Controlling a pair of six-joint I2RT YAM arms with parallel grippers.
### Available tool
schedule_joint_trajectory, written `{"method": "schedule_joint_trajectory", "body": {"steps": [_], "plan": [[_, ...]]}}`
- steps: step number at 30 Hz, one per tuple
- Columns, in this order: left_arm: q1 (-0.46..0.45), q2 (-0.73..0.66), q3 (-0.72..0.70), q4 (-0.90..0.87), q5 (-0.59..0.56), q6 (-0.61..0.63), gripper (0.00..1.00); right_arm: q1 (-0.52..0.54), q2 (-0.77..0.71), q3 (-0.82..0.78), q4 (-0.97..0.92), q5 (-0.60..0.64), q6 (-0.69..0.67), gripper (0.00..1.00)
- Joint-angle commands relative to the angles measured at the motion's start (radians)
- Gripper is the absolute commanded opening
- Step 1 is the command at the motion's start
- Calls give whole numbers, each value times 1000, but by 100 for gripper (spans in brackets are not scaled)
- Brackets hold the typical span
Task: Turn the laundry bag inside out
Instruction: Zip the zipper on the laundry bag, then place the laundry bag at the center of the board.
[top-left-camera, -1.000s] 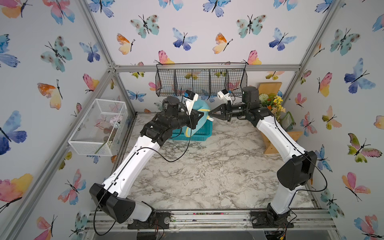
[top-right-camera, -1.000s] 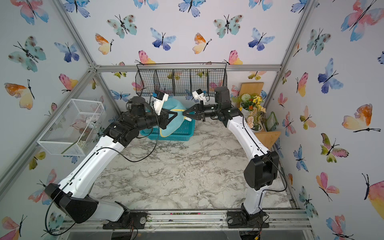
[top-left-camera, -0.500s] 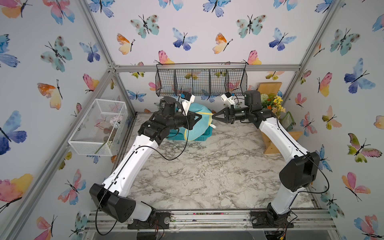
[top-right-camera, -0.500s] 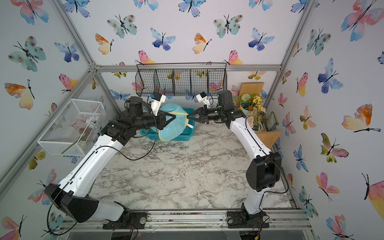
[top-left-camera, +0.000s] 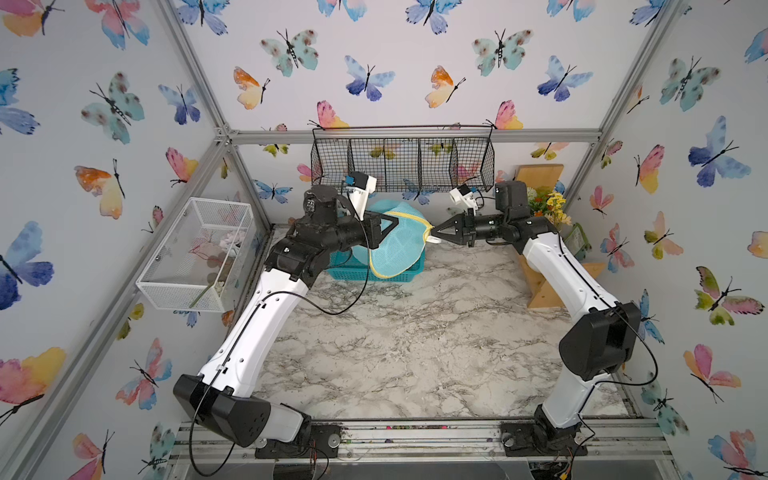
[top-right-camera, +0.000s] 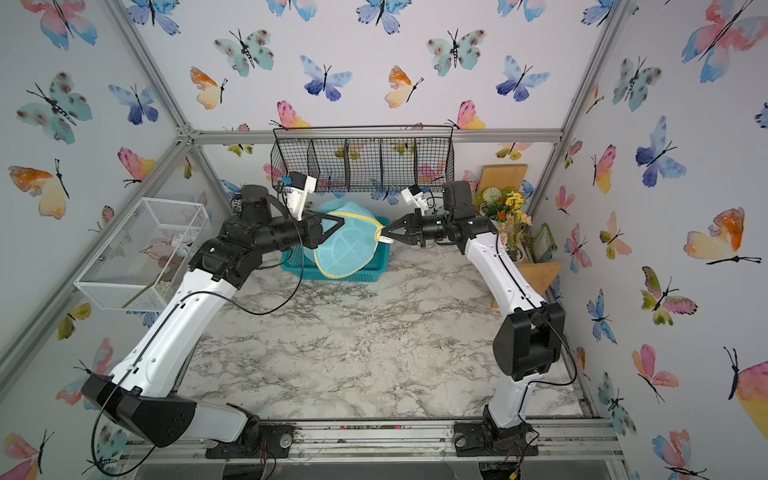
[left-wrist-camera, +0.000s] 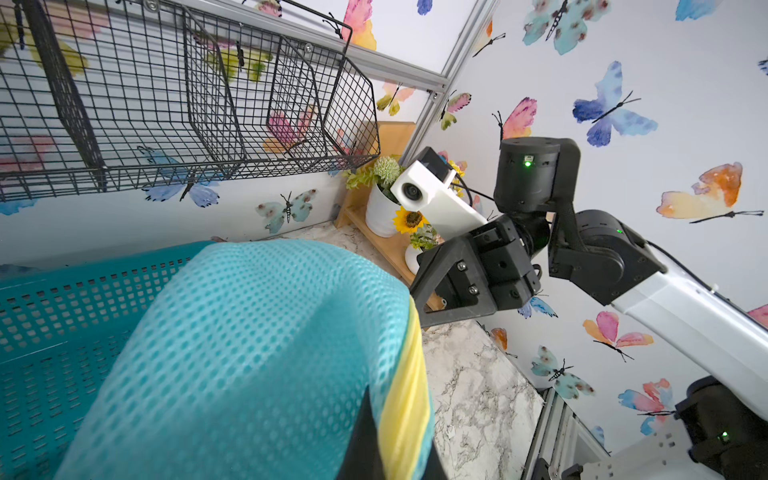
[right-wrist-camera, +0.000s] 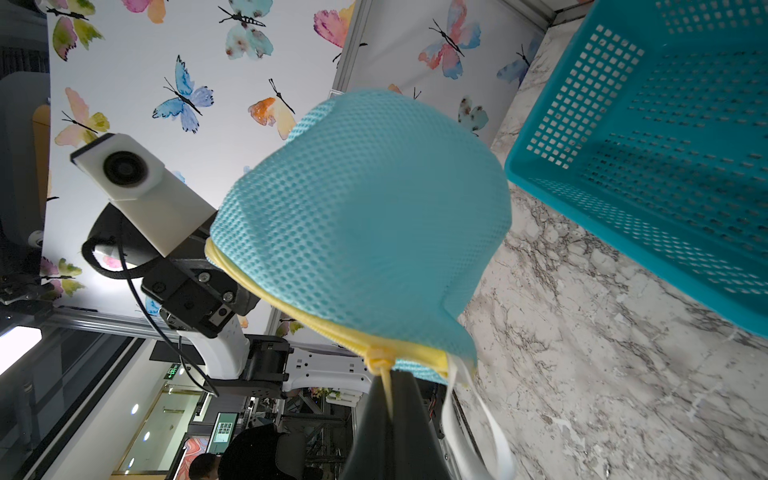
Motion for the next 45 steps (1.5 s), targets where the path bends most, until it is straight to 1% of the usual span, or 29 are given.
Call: {"method": "schedule_joint_trajectory", "body": {"steps": [1,5,8,10,12,15,17,18,19,20,21,23,24,25,27,29,31,34,37,39,41,43,45], "plan": [[78,-138,-18,242,-158,-74,0,-59,5,-49,-78,96,13,2],[99,-170,-90,368,-315,-153,0,-18,-22,-98,-59,68,34,2],[101,-181,-130,445,-395,-217,0,16,-35,-134,-59,62,37,2],[104,-182,-145,477,-408,-253,0,21,-46,-161,-53,63,38,2],[105,-176,-146,485,-398,-273,0,21,-52,-172,-46,63,42,2],[105,-181,-168,493,-374,-296,0,22,-52,-152,-33,50,49,2],[105,-179,-172,462,-345,-296,0,22,-58,-123,18,34,80,1],[105,-179,-178,444,-331,-297,0,21,-61,-104,57,26,104,8],[105,-179,-183,421,-304,-299,0,21,-72,-83,127,18,152,21],[106,-177,-184,385,-280,-302,0,18,-86,-75,224,12,219,43],[107,-176,-188,351,-256,-311,0,10,-100,-81,322,6,289,47],[113,-170,-212,276,-165,-355,0,-28,-130,-112,562,-13,463,51],[117,-169,-238,255,-116,-391,0,-49,-143,-126,654,-13,524,52],[121,-168,-280,254,-49,-438,0,-77,-154,-132,706,-6,562,52],[123,-163,-372,287,99,-552,0,-123,-170,-125,695,6,558,52],[120,-146,-483,424,279,-687,0,-150,-180,-121,618,18,504,51],[95,-140,-586,604,347,-812,0,-159,-191,-147,584,19,484,50],[70,-115,-702,859,403,-963,0,-160,-212,-203,573,25,476,48],[40,-61,-803,1117,416,-1106,0,-161,-231,-237,550,29,466,46],[17,-13,-864,1239,399,-1155,0,-161,-241,-251,533,33,454,46],[5,55,-938,1477,364,-1260,0,-161,-247,-263,514,32,445,46],[-2,135,-980,1664,334,-1340,0,-161,-255,-270,506,35,437,46],[-14,219,-989,1776,328,-1378,0,-161,-257,-275,492,34,431,46]]}}
